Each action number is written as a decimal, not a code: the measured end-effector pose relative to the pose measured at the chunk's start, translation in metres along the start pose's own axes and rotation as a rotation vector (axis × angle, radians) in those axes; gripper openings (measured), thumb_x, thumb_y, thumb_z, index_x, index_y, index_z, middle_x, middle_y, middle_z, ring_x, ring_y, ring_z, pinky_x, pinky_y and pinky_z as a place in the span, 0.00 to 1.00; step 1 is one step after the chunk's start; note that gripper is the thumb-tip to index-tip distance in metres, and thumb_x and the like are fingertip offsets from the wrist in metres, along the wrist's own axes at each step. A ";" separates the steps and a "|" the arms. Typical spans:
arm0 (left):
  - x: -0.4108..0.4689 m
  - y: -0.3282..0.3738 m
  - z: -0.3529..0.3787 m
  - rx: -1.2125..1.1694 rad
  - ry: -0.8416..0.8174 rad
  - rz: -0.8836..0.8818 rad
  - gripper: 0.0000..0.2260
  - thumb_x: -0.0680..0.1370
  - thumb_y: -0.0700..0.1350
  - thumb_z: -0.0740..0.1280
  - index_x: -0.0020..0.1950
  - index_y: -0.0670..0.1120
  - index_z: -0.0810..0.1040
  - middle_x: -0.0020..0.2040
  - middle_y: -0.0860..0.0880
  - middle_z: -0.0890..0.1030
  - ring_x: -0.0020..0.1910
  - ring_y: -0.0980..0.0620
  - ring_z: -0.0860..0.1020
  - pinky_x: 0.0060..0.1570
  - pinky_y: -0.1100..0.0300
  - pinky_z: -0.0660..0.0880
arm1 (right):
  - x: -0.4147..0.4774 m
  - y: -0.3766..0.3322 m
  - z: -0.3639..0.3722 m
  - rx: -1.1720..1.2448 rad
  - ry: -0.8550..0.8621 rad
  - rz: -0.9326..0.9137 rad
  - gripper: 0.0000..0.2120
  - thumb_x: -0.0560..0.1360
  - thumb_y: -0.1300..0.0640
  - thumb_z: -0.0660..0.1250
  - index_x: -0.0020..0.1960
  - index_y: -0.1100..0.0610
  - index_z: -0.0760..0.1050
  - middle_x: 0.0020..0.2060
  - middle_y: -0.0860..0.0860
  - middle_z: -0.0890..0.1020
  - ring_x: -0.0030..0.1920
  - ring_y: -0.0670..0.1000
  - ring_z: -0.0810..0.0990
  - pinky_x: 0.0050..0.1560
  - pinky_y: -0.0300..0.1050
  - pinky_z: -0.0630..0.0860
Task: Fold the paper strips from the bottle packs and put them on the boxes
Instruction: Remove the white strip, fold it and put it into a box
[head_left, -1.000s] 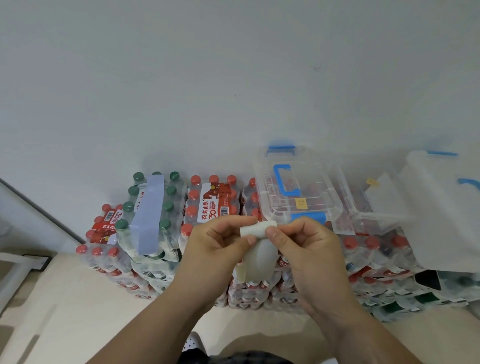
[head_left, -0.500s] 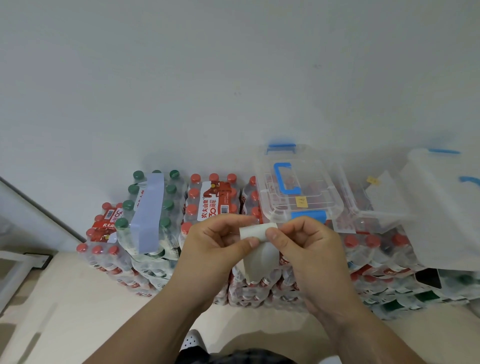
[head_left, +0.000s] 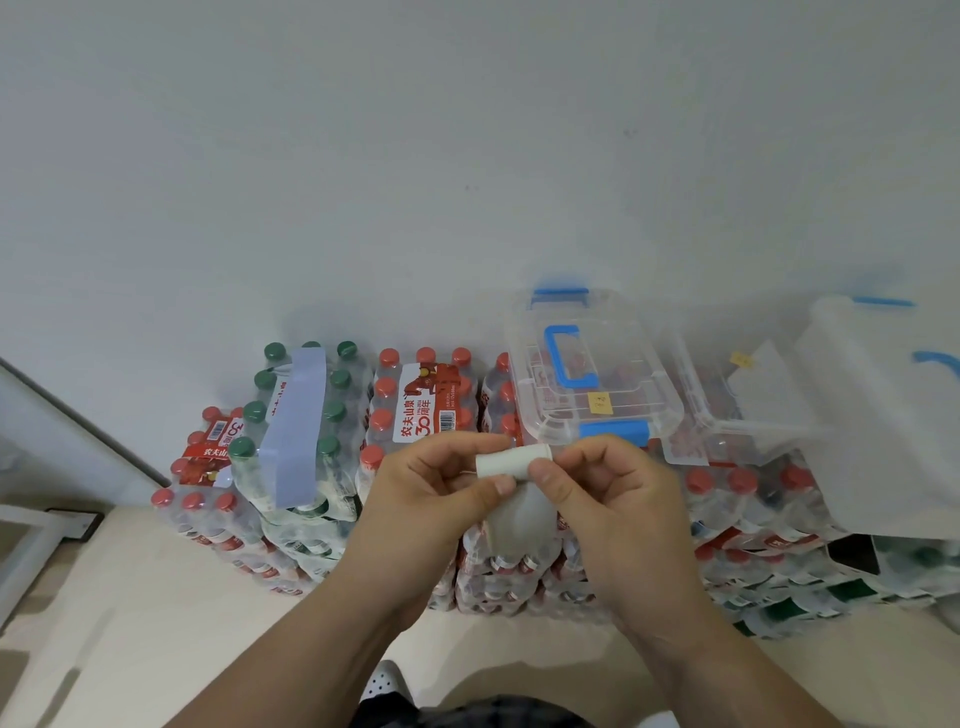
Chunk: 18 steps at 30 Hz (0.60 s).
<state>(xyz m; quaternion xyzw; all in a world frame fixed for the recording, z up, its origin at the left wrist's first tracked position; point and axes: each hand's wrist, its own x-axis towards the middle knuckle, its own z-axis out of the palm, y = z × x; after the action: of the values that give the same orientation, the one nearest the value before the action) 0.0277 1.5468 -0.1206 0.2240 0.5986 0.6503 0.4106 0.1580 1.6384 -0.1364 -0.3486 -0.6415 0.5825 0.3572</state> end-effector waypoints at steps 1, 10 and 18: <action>0.000 0.000 0.001 -0.004 0.005 -0.012 0.09 0.70 0.40 0.74 0.49 0.47 0.86 0.48 0.42 0.86 0.47 0.45 0.85 0.43 0.56 0.82 | 0.000 0.001 0.000 0.001 0.007 -0.005 0.07 0.67 0.50 0.75 0.41 0.52 0.82 0.40 0.52 0.87 0.43 0.54 0.87 0.47 0.59 0.85; 0.005 0.000 -0.001 -0.043 0.036 0.031 0.08 0.64 0.39 0.75 0.43 0.46 0.86 0.44 0.45 0.86 0.42 0.51 0.84 0.42 0.56 0.82 | -0.002 0.002 0.001 -0.023 -0.019 -0.011 0.12 0.69 0.43 0.72 0.40 0.52 0.80 0.38 0.53 0.87 0.40 0.54 0.86 0.42 0.58 0.85; 0.005 -0.004 0.002 -0.021 0.028 -0.006 0.09 0.65 0.42 0.75 0.45 0.45 0.86 0.49 0.36 0.84 0.47 0.39 0.84 0.42 0.52 0.83 | 0.003 0.001 -0.006 -0.019 -0.020 -0.019 0.07 0.69 0.49 0.74 0.41 0.52 0.82 0.40 0.53 0.86 0.43 0.56 0.85 0.45 0.59 0.84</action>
<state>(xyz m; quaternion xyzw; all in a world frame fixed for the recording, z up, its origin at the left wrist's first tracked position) 0.0278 1.5515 -0.1247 0.2087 0.5980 0.6586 0.4064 0.1619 1.6440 -0.1372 -0.3400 -0.6538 0.5766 0.3528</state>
